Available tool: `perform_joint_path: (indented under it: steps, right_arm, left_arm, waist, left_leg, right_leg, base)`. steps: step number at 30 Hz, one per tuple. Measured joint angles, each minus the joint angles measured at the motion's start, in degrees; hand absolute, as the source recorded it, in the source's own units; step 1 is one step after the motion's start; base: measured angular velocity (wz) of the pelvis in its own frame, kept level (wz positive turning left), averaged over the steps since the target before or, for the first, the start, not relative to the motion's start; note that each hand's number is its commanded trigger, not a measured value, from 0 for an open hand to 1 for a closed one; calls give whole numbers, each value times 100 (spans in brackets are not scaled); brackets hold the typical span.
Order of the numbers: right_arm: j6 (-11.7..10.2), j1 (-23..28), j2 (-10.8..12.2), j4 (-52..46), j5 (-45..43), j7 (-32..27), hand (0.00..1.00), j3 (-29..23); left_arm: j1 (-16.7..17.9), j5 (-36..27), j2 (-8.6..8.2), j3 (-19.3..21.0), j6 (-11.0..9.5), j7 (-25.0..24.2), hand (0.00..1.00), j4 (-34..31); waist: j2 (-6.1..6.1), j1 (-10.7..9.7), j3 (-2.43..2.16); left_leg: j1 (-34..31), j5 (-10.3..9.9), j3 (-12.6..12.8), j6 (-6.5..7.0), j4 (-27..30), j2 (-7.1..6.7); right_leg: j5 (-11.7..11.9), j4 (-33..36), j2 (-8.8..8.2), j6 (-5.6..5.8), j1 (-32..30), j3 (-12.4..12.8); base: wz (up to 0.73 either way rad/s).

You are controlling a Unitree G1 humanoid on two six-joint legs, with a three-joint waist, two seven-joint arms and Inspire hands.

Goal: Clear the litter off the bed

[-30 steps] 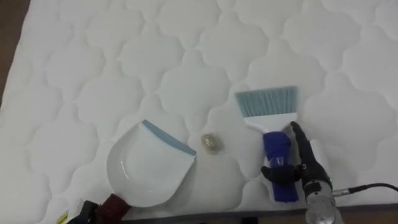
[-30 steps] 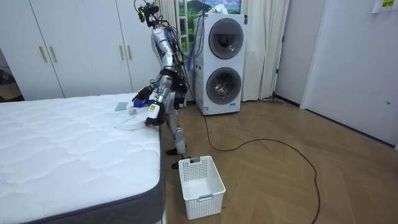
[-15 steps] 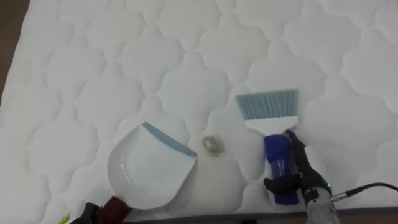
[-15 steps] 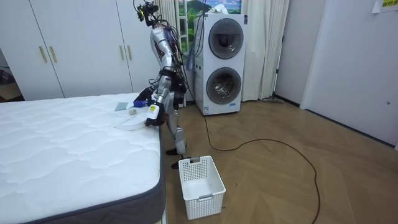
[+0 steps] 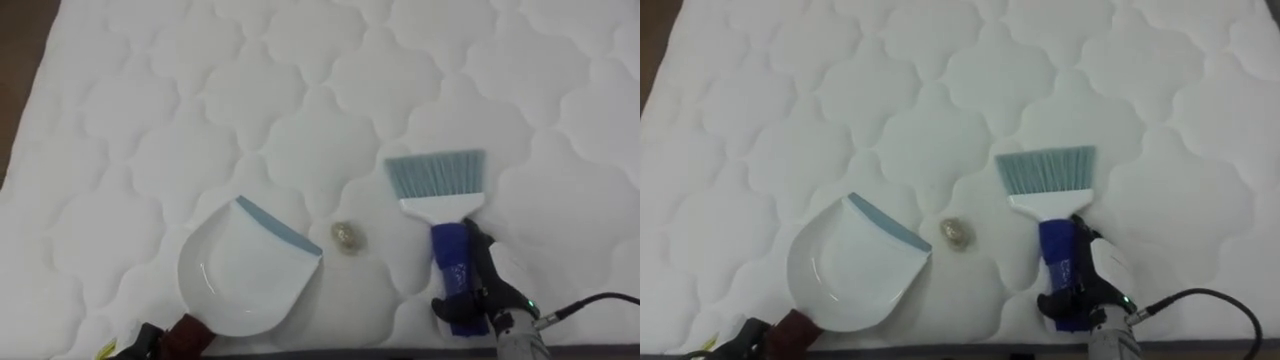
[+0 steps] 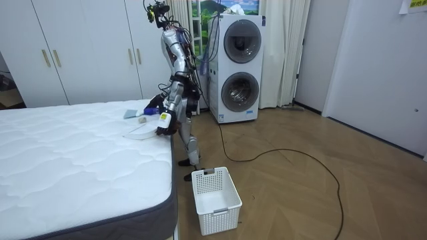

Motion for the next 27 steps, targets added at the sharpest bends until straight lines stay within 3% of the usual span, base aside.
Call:
perform_joint_path:
  steps: [10,15,27]
  right_arm:
    - [124,-307,-154,192,6,-239,100,-397]
    - [288,-346,-208,426,17,-271,100,-433]
    - [287,-339,-203,768,35,-262,100,-501]
  left_arm:
    - [-25,0,4,1,33,-11,100,9]
    - [-64,6,28,5,33,-49,100,25]
    - [-75,29,76,30,19,-113,100,17]
  waist:
    - [-43,1,28]
    - [-75,8,44]
    - [-136,9,56]
  left_leg:
    - [-3,0,0,0,0,1]
    - [-28,0,0,0,-1,0]
    - [-15,0,6,0,-2,-6]
  right_leg:
    - [-10,6,0,1,-3,-1]
    - [-32,0,-8,5,-14,-29]
    - [-38,1,-16,11,3,-28]
  base:
    - [0]
    - [2]
    - [0]
